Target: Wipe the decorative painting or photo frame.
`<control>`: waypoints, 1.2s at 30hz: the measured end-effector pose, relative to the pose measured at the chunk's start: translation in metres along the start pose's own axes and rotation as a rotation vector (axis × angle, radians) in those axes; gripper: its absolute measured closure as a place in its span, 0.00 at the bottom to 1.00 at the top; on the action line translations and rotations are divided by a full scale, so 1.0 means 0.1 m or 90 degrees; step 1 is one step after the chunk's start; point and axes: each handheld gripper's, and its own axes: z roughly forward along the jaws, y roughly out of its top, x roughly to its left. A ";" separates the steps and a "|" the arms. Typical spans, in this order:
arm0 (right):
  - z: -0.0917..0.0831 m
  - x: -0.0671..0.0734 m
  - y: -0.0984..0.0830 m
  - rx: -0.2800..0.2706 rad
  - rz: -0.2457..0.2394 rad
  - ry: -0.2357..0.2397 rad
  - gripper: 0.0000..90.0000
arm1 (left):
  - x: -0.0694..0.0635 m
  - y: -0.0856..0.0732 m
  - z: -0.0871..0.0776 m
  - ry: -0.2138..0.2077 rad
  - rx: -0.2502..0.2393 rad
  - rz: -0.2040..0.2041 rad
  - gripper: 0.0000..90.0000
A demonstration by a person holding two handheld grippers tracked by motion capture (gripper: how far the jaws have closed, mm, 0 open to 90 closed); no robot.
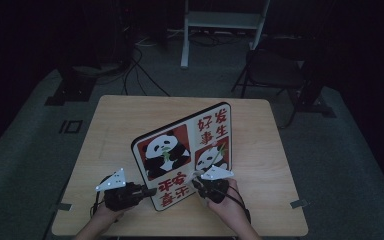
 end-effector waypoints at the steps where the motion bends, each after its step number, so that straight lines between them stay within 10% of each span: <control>1: 0.01 0.00 -0.02 0.003 0.002 0.001 0.86 | 0.00 0.00 0.00 -0.001 -0.001 -0.001 0.88; 22: 0.12 -0.03 -0.22 0.073 0.010 0.014 0.87 | -0.01 0.00 0.00 -0.001 0.001 0.000 0.88; 36: -0.60 -0.03 0.50 -0.114 -0.010 0.004 0.87 | 0.00 0.00 0.00 -0.001 0.000 -0.002 0.88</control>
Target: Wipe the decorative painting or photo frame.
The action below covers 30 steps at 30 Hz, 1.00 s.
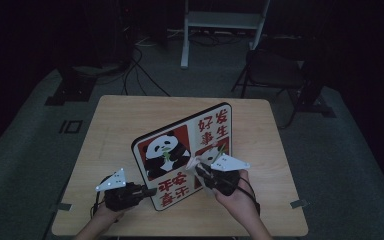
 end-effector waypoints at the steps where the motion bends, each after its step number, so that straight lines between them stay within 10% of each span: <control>1: -0.03 0.00 0.06 -0.014 0.001 0.000 0.87 | 0.00 0.00 0.00 0.000 0.000 -0.002 0.88; 18: -0.23 0.10 0.84 -0.142 -0.037 0.006 0.86 | -0.01 0.03 0.10 -0.006 -0.001 -0.003 0.88; 30: -0.04 0.14 1.04 -0.145 -0.049 -0.007 0.86 | -0.03 0.04 0.13 -0.005 0.001 0.004 0.88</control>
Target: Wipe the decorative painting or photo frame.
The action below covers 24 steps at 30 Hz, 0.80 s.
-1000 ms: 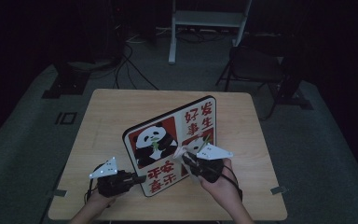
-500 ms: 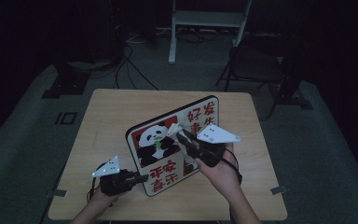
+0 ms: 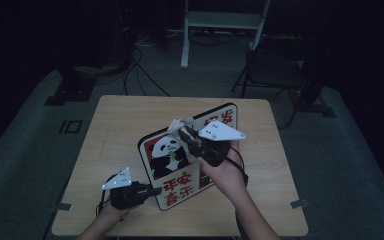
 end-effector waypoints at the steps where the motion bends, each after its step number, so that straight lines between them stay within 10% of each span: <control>1: 0.02 -0.01 -0.02 0.004 -0.001 -0.002 0.86 | 0.00 0.00 0.00 -0.001 0.001 0.002 0.88; 24: 0.07 0.02 -0.73 0.090 0.017 -0.003 0.87 | 0.00 0.00 0.01 0.001 0.003 -0.001 0.88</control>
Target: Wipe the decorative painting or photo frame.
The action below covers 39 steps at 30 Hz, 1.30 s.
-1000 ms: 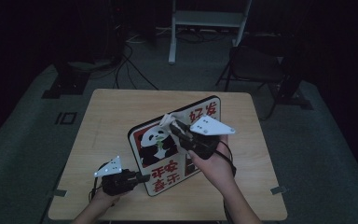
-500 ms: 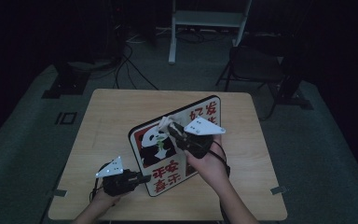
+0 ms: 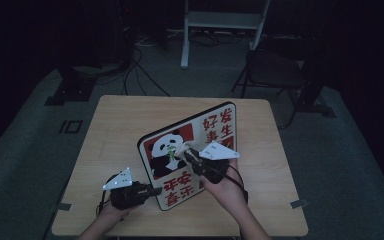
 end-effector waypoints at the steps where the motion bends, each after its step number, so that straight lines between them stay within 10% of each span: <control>1: 0.01 0.01 -0.04 0.004 0.002 0.000 0.86 | 0.00 0.00 0.00 0.001 0.000 0.001 0.88; 39: 0.21 0.06 -1.05 0.185 0.053 0.037 0.86 | 0.00 0.00 0.00 -0.001 -0.003 0.000 0.88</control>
